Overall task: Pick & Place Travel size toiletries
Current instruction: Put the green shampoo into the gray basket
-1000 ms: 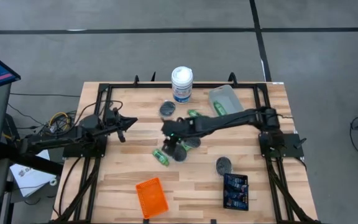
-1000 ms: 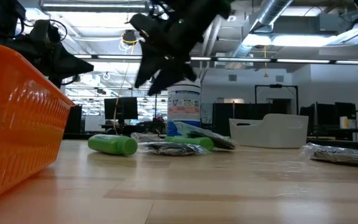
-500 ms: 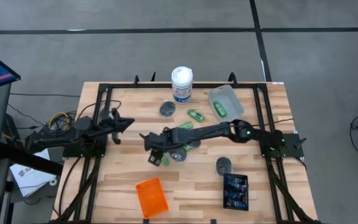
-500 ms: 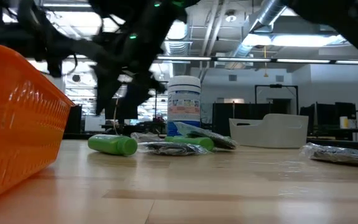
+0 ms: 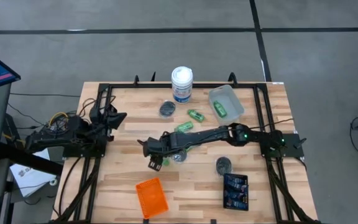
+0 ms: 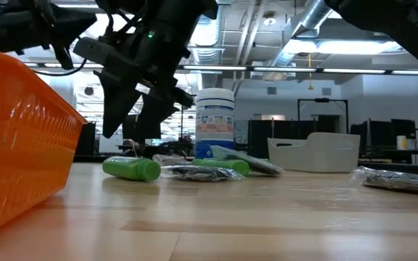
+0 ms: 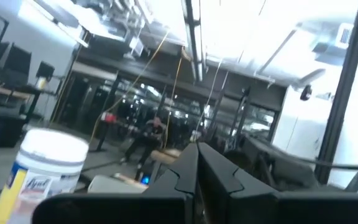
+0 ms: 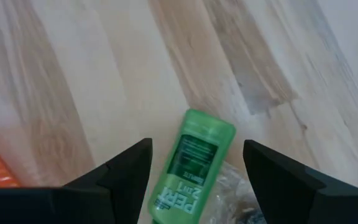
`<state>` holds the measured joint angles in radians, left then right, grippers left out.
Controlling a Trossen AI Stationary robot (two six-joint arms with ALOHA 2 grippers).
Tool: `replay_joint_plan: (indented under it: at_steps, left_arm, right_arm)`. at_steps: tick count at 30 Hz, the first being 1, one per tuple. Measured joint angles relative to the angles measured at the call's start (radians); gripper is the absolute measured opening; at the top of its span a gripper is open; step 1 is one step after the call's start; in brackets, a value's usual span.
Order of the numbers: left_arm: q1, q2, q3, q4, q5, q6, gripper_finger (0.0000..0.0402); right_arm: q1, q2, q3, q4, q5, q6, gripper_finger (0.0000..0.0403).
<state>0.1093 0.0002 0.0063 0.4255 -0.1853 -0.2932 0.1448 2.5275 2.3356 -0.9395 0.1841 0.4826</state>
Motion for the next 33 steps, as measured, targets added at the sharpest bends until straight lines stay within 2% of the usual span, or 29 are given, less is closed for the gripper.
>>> replay_joint_plan:
  at_steps: [15, 28, 30, 33]
  left_arm:
    - [-0.092, 0.0, 0.0, 0.03, 0.0, 0.0, 0.0001]
    - [-0.097, 0.0, 0.0, 0.022, -0.001, 0.0, 0.0001]
    - [-0.097, 0.0, 0.0, -0.022, -0.001, 0.0, 0.0001]
    - [-0.093, 0.0, 0.0, -0.181, -0.001, 0.0, 0.0001]
  right_arm:
    - [-0.001, 0.042, 0.002, 0.016, 0.02, 0.042, 0.0244]
    - [-0.001, 0.047, 0.0, -0.003, 0.026, 0.054, 0.0244]
    - [0.0, 0.047, 0.0, -0.003, 0.026, 0.054, 0.0244]
    - [0.0, 0.047, 0.0, -0.001, 0.026, 0.068, 0.0244]
